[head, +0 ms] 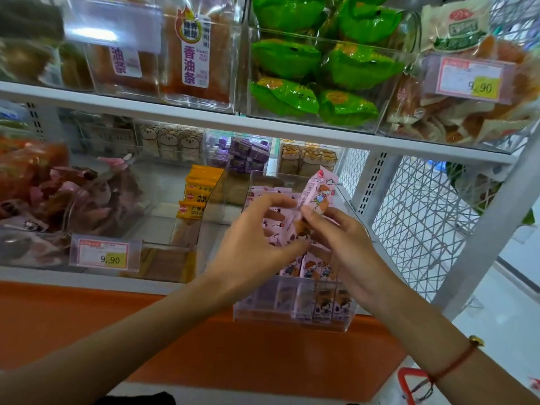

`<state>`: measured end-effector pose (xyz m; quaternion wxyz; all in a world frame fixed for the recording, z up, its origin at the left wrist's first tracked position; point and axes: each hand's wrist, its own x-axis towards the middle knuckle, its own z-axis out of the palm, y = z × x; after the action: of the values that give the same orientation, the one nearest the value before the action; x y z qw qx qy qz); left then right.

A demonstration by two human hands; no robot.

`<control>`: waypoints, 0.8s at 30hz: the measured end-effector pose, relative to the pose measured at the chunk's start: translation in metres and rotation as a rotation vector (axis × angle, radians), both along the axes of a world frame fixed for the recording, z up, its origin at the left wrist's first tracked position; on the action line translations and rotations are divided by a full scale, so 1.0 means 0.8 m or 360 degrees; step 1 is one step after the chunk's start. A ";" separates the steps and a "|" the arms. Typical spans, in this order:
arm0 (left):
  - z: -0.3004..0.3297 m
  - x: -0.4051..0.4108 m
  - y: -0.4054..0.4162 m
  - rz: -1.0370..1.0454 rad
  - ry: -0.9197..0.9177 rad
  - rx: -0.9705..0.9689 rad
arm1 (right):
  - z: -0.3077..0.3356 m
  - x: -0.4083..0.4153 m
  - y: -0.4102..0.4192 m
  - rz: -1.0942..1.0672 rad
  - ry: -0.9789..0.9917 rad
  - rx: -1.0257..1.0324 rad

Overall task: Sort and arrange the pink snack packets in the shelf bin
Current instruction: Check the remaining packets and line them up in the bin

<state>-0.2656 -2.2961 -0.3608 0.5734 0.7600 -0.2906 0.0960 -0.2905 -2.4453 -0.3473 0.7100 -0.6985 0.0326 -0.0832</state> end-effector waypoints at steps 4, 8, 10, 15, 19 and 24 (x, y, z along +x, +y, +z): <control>0.004 0.000 -0.002 0.0064 -0.0197 0.0078 | -0.002 -0.001 0.003 0.0054 0.0014 0.0110; 0.003 0.009 0.000 0.0069 -0.0185 0.0197 | 0.005 -0.001 -0.004 0.0151 -0.0066 0.0304; 0.001 0.008 0.000 0.0031 -0.0185 0.0217 | 0.006 -0.002 -0.007 0.0142 -0.0108 0.0367; 0.001 0.006 -0.004 0.0068 -0.0288 0.0252 | 0.001 -0.003 -0.006 -0.0102 -0.0236 0.0133; 0.012 0.008 -0.002 -0.0106 0.0014 0.0111 | 0.007 -0.005 -0.011 -0.0100 -0.0235 0.0092; 0.028 0.010 0.005 -0.0406 0.1013 0.0082 | 0.006 -0.006 -0.014 -0.0108 -0.0015 0.0009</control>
<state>-0.2574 -2.2924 -0.3384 0.6233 0.7236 -0.1923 -0.2257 -0.2953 -2.4563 -0.3427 0.7088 -0.6947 0.0531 -0.1103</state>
